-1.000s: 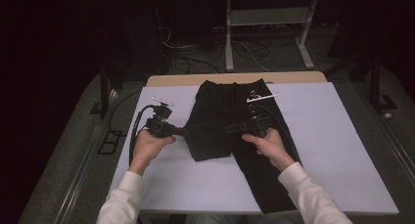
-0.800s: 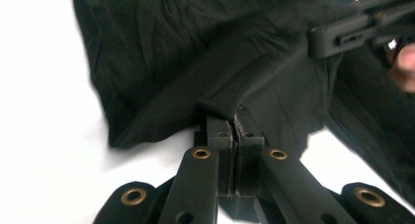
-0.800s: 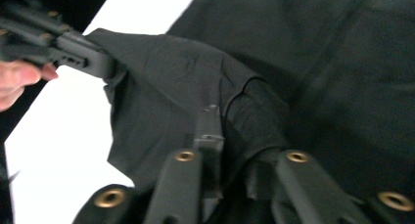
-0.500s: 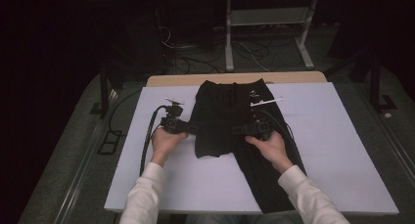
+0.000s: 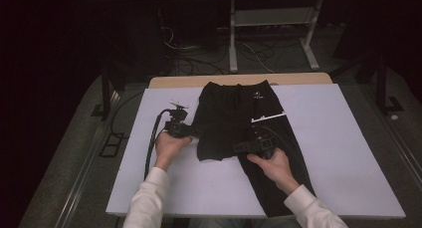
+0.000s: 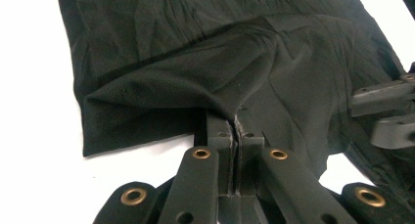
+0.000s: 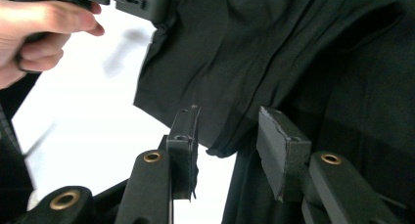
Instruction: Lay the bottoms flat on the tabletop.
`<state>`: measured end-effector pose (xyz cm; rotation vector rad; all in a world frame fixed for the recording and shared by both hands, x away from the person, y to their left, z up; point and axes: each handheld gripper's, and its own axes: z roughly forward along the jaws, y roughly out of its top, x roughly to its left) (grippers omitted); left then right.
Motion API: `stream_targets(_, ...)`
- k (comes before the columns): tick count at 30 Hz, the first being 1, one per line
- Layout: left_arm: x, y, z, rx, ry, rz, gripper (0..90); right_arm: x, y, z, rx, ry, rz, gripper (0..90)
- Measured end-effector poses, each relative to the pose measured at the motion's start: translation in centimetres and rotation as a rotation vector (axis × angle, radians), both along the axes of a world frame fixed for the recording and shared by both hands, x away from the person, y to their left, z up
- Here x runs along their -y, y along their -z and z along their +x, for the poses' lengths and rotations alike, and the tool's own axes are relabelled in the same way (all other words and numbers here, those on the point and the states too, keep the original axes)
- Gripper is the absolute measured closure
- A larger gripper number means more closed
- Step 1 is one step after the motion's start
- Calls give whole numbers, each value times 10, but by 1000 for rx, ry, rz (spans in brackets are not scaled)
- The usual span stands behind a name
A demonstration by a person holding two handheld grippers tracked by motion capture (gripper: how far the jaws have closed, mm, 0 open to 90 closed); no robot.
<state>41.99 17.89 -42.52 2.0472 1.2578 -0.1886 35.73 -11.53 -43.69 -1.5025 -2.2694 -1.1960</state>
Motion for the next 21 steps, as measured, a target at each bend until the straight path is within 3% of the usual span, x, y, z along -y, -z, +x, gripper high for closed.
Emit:
stream_targets(5,0,0,0,-4,3,-3,878,-9,7,4,2,1,-30,631)
stream_targets(11,2,0,-1,1,12,-3,878,-17,9,7,15,-27,-82,861)
stream_targets(13,2,-1,-1,5,10,-8,878,-17,8,7,14,-45,-87,874)
stream_targets(17,1,-4,-2,21,12,-23,868,-8,-2,11,18,-43,-25,882)
stream_targets(21,0,-8,-5,54,7,-47,756,11,-18,17,12,-19,76,884)
